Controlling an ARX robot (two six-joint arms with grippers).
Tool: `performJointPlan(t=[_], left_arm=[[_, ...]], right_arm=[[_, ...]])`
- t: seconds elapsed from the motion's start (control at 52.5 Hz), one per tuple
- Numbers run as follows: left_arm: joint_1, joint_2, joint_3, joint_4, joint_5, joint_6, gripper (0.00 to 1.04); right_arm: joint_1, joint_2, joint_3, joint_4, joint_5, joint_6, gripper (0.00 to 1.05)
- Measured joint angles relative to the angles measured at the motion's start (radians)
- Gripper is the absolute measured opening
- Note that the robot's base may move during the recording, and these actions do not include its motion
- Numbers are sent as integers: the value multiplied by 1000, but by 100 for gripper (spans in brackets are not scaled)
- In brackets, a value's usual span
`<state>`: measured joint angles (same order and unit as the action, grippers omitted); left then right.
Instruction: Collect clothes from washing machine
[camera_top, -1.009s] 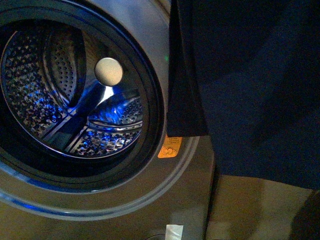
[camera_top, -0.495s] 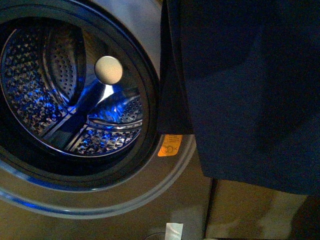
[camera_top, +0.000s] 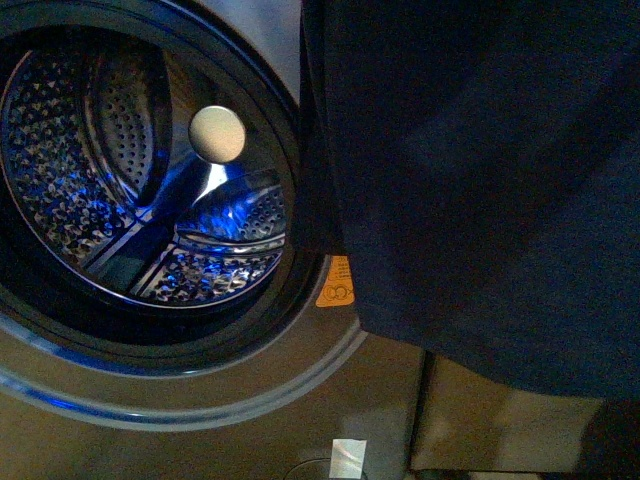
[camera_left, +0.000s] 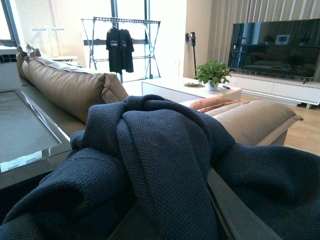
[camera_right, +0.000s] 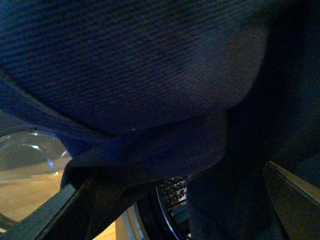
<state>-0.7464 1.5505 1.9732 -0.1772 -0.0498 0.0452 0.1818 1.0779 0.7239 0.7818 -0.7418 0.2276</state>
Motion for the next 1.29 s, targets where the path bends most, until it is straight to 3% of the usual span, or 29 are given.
performJointPlan(t=[0.419, 0.628, 0.8, 1.009, 1.142, 1.295], left_arm=[[0, 0, 0, 0, 0, 0, 13], [0, 0, 0, 0, 0, 0, 13], [0, 0, 0, 0, 0, 0, 13], [0, 0, 0, 0, 0, 0, 13], [0, 0, 0, 0, 0, -1, 13], [0, 0, 0, 0, 0, 0, 44]], right_arm=[[34, 108, 72, 40, 138, 4, 97], [29, 183, 135, 58, 284, -33, 97], [25, 206, 137, 58, 315, -71, 97], [24, 230, 145, 56, 361, -120, 71], [26, 232, 148, 58, 386, -150, 49], [28, 220, 143, 101, 417, -195, 20]])
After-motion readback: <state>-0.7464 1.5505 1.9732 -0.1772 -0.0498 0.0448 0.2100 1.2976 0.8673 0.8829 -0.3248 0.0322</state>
